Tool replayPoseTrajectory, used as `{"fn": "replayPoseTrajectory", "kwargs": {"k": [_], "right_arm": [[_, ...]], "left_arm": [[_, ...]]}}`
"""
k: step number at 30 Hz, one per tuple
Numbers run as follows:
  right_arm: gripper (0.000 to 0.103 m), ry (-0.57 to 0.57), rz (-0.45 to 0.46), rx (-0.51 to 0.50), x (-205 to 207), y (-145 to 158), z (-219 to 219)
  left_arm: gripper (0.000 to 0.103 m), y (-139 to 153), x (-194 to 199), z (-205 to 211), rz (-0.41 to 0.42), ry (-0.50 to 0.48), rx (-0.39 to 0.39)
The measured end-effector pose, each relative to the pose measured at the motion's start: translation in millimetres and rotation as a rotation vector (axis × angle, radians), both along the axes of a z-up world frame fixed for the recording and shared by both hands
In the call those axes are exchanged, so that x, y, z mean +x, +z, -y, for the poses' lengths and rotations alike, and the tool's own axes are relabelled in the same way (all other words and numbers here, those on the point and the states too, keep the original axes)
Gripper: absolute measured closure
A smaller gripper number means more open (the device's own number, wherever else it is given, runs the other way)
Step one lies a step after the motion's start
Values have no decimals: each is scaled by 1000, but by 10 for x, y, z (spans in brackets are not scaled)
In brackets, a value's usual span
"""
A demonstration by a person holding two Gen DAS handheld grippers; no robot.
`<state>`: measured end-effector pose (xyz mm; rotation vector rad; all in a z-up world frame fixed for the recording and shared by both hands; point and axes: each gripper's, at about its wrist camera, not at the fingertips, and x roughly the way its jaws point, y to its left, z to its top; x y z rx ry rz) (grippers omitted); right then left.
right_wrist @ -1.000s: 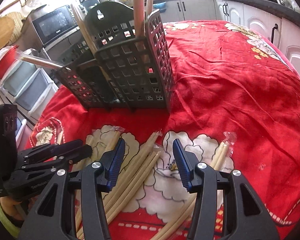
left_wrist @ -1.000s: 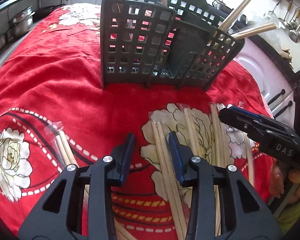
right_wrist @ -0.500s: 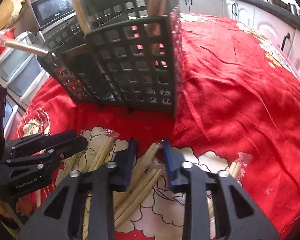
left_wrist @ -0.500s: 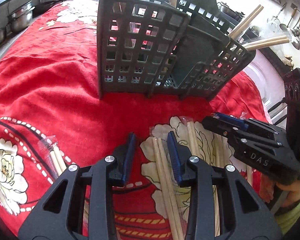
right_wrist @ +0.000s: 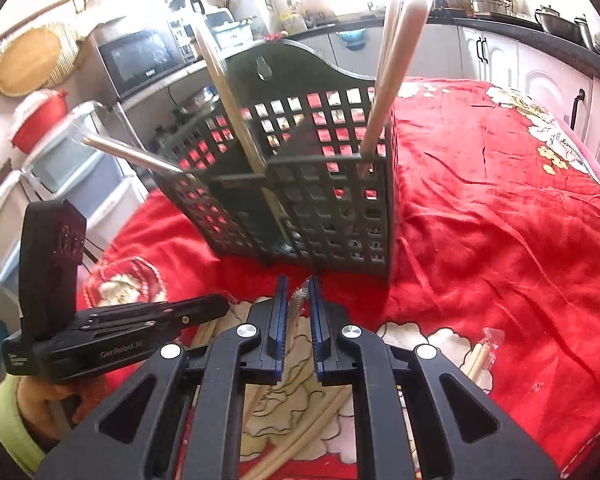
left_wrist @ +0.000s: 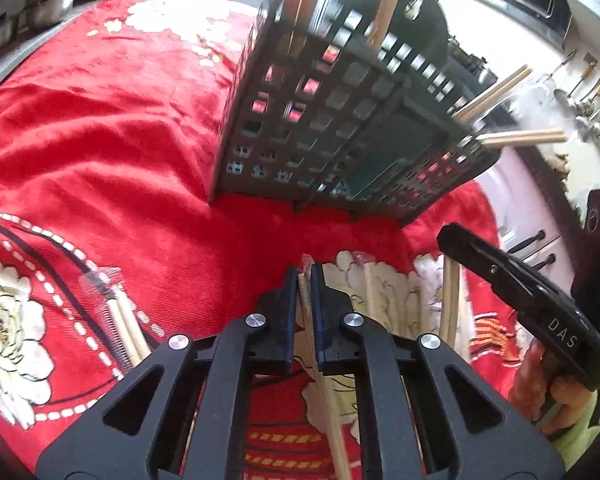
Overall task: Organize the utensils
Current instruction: 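Close the left gripper on a chopstick while the right gripper grasps another, then lift both held chopsticks and lower them into the black caddy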
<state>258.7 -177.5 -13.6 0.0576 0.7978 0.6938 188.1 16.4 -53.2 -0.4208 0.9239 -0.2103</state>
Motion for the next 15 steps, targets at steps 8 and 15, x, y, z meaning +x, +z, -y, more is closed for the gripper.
{"fn": "replayPoseTrajectory", "kwargs": {"k": [8, 15], "right_arm": [[94, 3, 54, 90, -161, 295, 129], [95, -3, 130, 140, -303, 603, 235]], "left_arm": [[100, 532, -203, -78, 145, -11, -37], [101, 936, -268, -13, 251, -17, -34]]}}
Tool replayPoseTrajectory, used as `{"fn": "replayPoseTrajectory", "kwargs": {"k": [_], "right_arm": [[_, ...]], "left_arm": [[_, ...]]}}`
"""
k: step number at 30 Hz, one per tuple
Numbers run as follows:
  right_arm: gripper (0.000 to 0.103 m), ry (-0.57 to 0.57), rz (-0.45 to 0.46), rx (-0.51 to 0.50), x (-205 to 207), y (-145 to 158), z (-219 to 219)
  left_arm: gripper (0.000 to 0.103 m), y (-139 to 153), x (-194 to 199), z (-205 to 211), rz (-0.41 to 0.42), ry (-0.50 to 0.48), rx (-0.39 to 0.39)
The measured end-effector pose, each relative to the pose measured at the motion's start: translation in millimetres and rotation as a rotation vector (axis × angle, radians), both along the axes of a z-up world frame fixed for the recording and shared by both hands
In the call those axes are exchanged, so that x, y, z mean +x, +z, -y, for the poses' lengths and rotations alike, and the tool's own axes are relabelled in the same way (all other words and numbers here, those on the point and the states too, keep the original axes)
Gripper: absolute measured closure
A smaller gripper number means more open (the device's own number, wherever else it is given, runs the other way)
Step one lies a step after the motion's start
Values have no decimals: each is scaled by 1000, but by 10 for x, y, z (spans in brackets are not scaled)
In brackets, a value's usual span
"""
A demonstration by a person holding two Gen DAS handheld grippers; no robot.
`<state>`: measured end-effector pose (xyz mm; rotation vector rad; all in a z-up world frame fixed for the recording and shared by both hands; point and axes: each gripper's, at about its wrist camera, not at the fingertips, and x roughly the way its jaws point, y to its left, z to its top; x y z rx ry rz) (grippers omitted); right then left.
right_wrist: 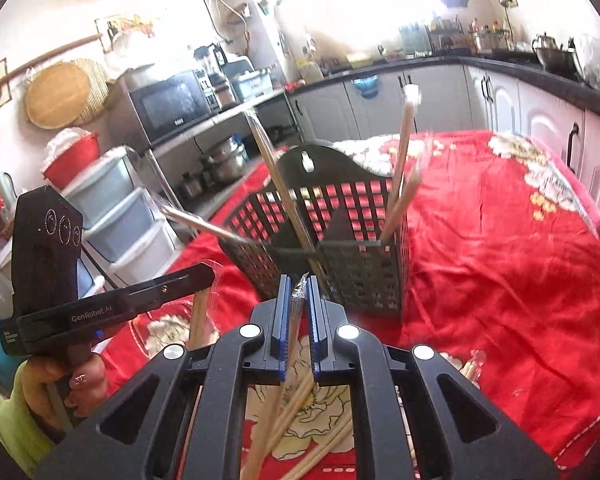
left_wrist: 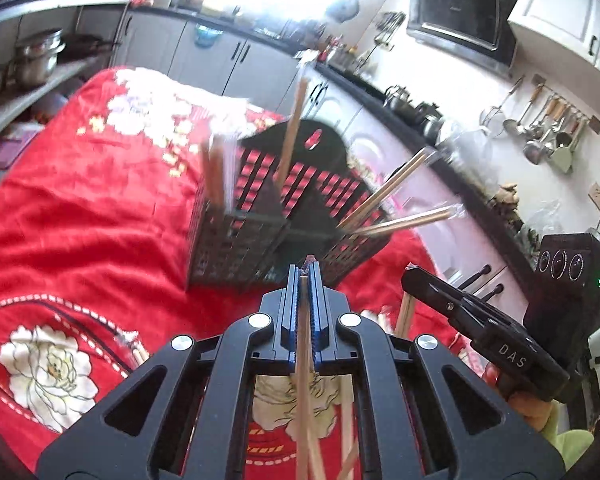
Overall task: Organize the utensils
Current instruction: 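Lift both held chopsticks and lower them into the black caddy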
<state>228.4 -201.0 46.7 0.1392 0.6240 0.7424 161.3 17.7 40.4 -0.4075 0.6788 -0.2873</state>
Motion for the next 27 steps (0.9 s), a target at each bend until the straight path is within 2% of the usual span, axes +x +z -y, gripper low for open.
{"fn": "replayPoseTrajectory", "kwargs": {"k": [7, 27], "right_arm": [[95, -26, 67, 36, -90, 255, 143], [96, -44, 168, 102, -235, 646, 260]], "left_arm": [[101, 266, -36, 44, 71, -6, 7], [101, 815, -42, 55, 213, -10, 30]]}}
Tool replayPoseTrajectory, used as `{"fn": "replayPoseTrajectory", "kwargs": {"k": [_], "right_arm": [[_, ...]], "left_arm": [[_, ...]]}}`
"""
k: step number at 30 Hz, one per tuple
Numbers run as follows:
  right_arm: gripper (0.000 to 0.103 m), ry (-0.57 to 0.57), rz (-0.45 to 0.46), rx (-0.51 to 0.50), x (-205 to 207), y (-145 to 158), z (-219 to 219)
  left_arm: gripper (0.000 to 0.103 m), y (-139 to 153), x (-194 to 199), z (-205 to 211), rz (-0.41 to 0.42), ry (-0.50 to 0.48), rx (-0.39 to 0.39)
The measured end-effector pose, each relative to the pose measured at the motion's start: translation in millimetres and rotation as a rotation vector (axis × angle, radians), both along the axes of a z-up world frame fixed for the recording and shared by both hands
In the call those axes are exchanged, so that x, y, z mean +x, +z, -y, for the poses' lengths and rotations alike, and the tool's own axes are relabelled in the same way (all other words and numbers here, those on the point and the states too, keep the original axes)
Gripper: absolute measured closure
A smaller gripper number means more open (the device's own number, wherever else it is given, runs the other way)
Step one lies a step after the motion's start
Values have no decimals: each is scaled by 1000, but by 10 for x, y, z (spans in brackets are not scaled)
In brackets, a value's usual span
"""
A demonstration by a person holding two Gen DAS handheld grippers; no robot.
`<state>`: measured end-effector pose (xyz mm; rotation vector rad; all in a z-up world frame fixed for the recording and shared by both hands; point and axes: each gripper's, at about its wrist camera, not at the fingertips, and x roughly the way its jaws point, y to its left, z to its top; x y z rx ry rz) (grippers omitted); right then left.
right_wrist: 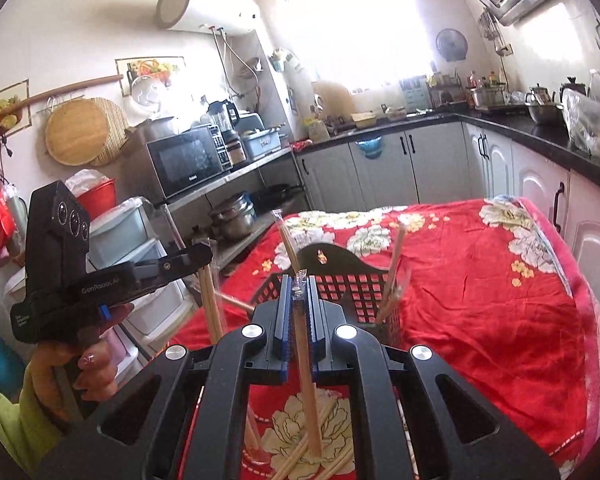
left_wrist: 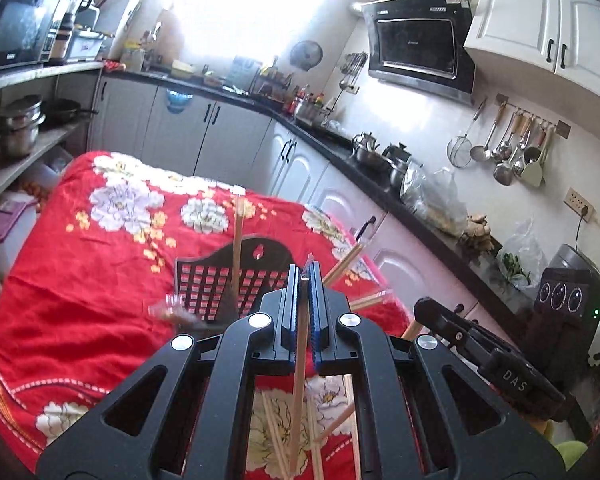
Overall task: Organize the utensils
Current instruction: 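Lift both held chopsticks and lower them into the black caddy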
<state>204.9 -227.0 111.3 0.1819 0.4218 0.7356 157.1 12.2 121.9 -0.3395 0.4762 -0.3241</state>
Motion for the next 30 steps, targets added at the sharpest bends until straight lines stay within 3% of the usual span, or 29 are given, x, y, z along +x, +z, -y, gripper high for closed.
{"fn": "replayPoseTrajectory", "kwargs": {"k": [19, 30], "right_arm": [[96, -28, 159, 80, 114, 692, -33], [96, -81, 207, 114, 449, 926, -45]], "left_arm": [[101, 726, 263, 41, 175, 79, 41], [101, 869, 465, 126, 232, 133, 89]]}}
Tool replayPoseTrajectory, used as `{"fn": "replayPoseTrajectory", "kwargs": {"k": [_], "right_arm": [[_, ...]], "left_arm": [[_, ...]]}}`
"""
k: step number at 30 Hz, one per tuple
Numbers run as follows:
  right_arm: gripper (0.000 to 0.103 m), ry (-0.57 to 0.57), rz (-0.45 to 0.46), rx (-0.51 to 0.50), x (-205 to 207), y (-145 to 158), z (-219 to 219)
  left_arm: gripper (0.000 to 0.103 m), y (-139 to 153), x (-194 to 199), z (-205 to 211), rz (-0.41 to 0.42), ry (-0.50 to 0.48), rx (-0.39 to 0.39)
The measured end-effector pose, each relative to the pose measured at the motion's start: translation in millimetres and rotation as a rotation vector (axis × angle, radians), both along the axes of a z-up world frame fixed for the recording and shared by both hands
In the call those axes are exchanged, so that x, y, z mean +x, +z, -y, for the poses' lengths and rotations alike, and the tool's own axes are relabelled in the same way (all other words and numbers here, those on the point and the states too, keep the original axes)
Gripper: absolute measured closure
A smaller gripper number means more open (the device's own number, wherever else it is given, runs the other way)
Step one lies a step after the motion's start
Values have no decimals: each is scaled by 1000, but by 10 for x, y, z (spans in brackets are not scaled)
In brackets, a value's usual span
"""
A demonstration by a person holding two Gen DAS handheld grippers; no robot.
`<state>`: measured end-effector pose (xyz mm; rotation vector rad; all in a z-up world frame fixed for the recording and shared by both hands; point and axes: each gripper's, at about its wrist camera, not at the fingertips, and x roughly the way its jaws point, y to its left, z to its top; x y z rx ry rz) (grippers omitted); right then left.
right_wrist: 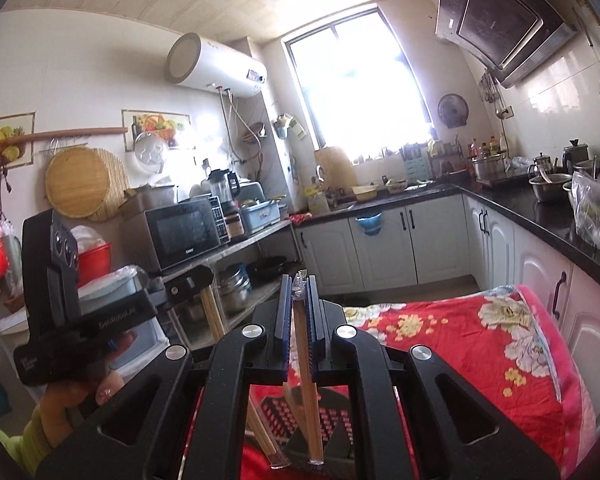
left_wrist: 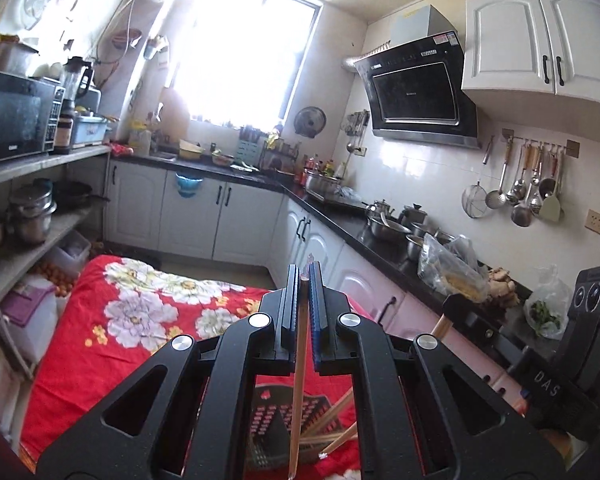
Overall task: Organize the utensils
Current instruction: 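Lift both held chopsticks and lower them into the black caddy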
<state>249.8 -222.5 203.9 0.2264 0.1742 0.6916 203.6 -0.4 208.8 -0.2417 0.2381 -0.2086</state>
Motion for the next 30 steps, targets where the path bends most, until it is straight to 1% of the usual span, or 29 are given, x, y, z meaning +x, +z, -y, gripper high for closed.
{"fn": "replayPoseTrajectory", "kwargs": {"k": [5, 12, 19, 30], "right_arm": [[96, -38, 18, 11, 137, -10, -11], [96, -56, -21, 27, 369, -166, 6], [96, -65, -35, 25, 482, -336, -18], [96, -137, 21, -33, 464, -585, -71]], "left_arm": [[101, -22, 104, 14, 13, 28, 5], [101, -122, 236, 13, 24, 66, -11], [101, -345, 347, 14, 10, 97, -25], [100, -735, 457, 54, -42, 92, -38]]}}
